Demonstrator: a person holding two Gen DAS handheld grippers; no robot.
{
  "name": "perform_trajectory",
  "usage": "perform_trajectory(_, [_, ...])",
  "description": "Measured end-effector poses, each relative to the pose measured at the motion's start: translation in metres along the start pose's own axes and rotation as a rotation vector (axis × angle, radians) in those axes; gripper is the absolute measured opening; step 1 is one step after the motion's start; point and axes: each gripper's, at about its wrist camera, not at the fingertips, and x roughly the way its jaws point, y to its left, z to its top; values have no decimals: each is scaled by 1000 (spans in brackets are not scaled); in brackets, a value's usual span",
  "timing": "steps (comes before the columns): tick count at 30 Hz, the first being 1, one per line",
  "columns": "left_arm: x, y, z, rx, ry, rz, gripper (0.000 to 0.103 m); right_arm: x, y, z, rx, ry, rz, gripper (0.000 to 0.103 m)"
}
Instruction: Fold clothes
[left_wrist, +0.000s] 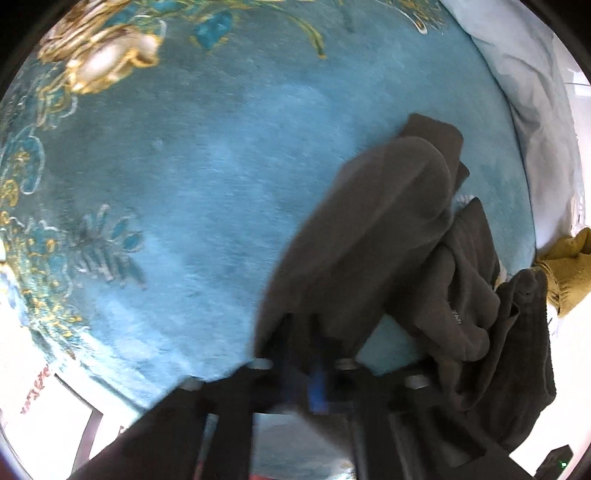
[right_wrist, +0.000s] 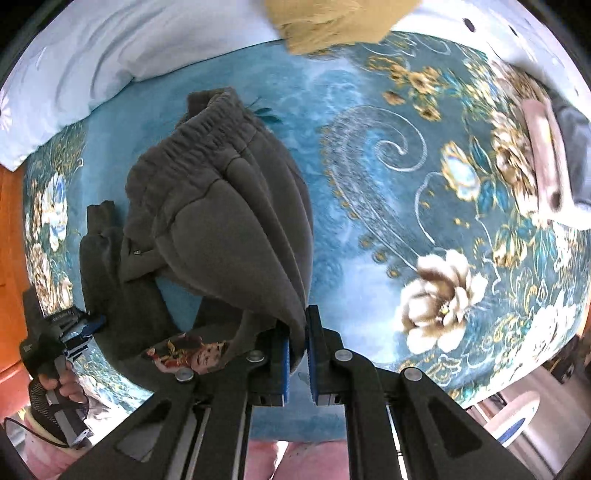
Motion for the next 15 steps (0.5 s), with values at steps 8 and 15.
perform_trajectory(8, [-58, 10, -11, 9, -147, -117, 0, -34, 14, 7, -2, -94, 100, 7])
perform_trajectory(15, [-141, -11, -7, 57, -316, -222, 0, -89, 23, 20, 28, -236, 253, 8])
